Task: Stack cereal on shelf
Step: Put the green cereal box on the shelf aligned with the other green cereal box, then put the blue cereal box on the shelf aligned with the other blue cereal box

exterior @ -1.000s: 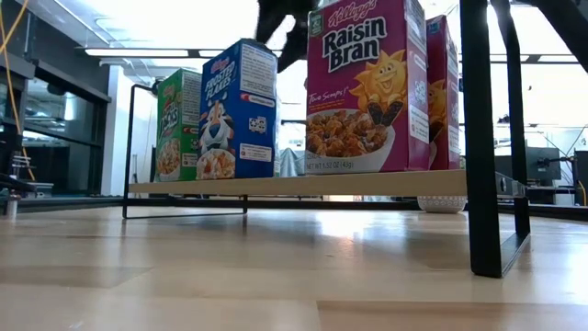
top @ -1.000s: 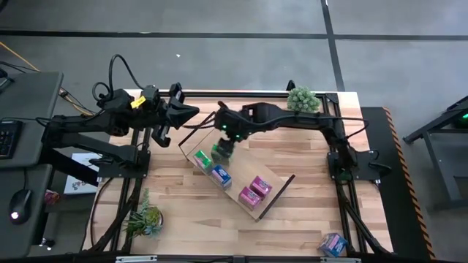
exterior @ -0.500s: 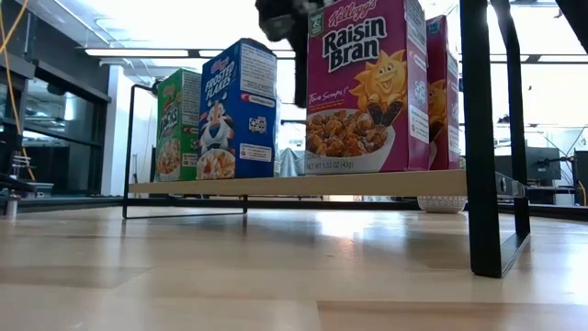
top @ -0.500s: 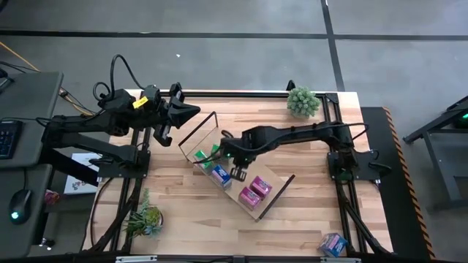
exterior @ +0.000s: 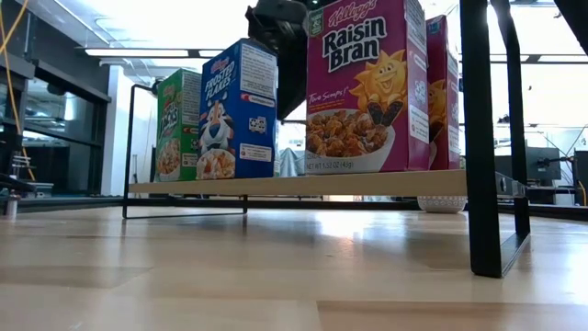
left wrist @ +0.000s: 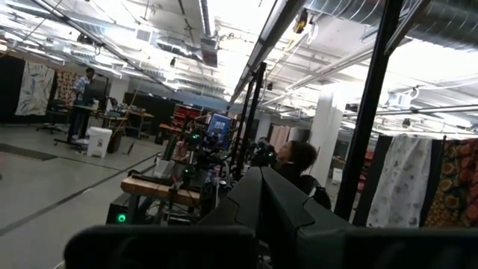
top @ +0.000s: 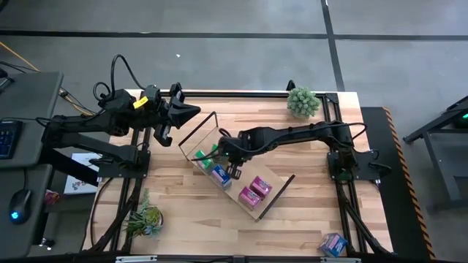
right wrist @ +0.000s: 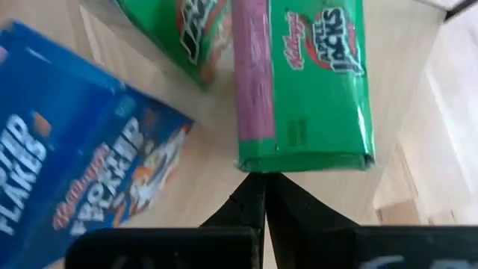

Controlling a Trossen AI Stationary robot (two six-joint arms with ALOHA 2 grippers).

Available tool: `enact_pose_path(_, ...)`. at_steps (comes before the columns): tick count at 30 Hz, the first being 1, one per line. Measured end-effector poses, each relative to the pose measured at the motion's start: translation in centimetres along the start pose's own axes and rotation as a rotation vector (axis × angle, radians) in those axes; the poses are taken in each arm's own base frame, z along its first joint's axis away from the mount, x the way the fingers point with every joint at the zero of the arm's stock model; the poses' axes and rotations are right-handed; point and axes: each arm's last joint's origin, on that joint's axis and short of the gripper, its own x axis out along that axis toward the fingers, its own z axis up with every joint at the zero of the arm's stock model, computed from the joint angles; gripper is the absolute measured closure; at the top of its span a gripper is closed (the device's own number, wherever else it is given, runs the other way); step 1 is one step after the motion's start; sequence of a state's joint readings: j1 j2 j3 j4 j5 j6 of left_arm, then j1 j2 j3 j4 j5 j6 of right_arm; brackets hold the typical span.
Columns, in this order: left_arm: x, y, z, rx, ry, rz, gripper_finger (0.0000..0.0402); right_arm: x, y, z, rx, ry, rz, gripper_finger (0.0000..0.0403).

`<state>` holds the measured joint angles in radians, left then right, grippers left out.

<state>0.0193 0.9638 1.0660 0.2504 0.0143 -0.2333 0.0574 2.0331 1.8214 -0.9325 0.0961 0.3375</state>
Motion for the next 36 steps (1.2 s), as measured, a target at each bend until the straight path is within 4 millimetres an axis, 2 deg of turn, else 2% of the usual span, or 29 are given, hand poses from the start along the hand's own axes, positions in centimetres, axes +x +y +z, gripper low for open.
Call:
enact_pose_path(15,0.0,0.0,0.0,0.0,0.0,0.0,0.0401,-0.1,0.6,1.4,0.007,-0.139,0.082,0.0402)
enact_pose_path(23,0.0,0.0,0.0,0.0,0.0,0.0,0.0401,-0.3,0.9,1.3,-0.046,-0.106,0.171,0.0403)
enact_pose_path(29,0.0,0.0,0.0,0.0,0.004,0.001,0.0401,-1.7,0.6,0.8,-0.12,0.0,0.117,0.0403)
enact_pose_path(33,0.0,0.0,-0.1,0.0,0.014,0.003,0.0401,-3.6,0.0,-0.4,-0.158,0.049,0.047,0.0403)
enact_pose_path(36,0.0,0.0,-0.2,0.0,0.02,0.005,0.0401,-5.3,-0.5,-2.0,-0.141,0.045,0.011,0.0403)
